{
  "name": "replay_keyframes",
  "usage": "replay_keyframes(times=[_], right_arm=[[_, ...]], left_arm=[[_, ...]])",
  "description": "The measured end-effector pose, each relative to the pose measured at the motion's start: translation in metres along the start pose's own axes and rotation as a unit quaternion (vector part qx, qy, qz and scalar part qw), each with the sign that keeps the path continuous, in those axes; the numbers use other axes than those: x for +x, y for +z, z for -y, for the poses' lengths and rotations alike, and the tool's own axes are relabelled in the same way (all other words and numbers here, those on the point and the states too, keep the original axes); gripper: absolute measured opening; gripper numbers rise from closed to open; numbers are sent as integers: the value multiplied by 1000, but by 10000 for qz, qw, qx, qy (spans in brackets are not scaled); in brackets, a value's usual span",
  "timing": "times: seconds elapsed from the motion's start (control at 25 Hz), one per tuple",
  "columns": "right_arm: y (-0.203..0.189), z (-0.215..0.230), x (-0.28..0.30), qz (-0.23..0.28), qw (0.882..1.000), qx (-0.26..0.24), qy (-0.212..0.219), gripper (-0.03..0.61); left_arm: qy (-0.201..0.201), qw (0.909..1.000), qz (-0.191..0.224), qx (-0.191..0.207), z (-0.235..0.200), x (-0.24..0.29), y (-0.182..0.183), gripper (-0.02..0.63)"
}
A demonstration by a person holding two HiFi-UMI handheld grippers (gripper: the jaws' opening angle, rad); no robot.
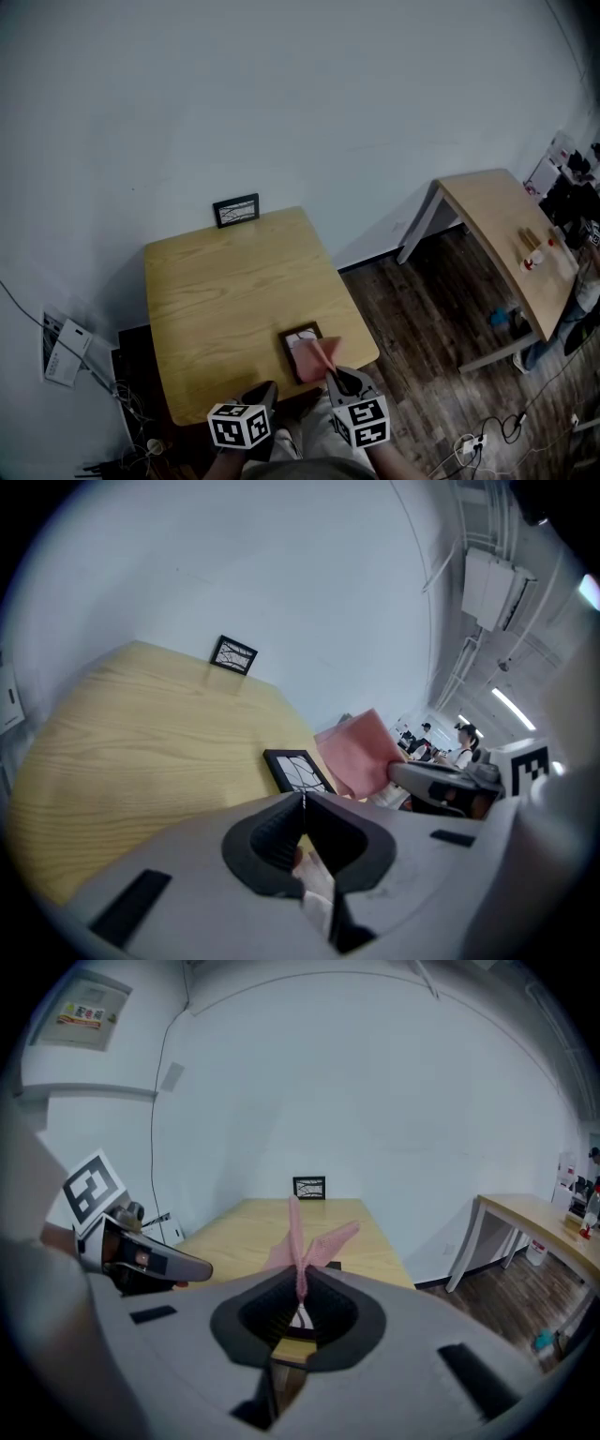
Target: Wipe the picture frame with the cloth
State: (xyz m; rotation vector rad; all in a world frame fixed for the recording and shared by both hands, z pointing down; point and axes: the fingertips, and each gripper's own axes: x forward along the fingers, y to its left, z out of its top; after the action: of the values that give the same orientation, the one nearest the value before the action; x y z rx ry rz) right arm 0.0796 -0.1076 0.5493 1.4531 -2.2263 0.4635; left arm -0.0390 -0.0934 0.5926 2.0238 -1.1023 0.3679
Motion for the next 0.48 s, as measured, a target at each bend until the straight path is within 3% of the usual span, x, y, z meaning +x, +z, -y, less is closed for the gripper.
replay_keyframes(times=[0.48], right_arm=[[23,-36,-38,540,9985,30,109,9]], left_arm=[[-70,9986,517,-8,-1,-49,15,5]])
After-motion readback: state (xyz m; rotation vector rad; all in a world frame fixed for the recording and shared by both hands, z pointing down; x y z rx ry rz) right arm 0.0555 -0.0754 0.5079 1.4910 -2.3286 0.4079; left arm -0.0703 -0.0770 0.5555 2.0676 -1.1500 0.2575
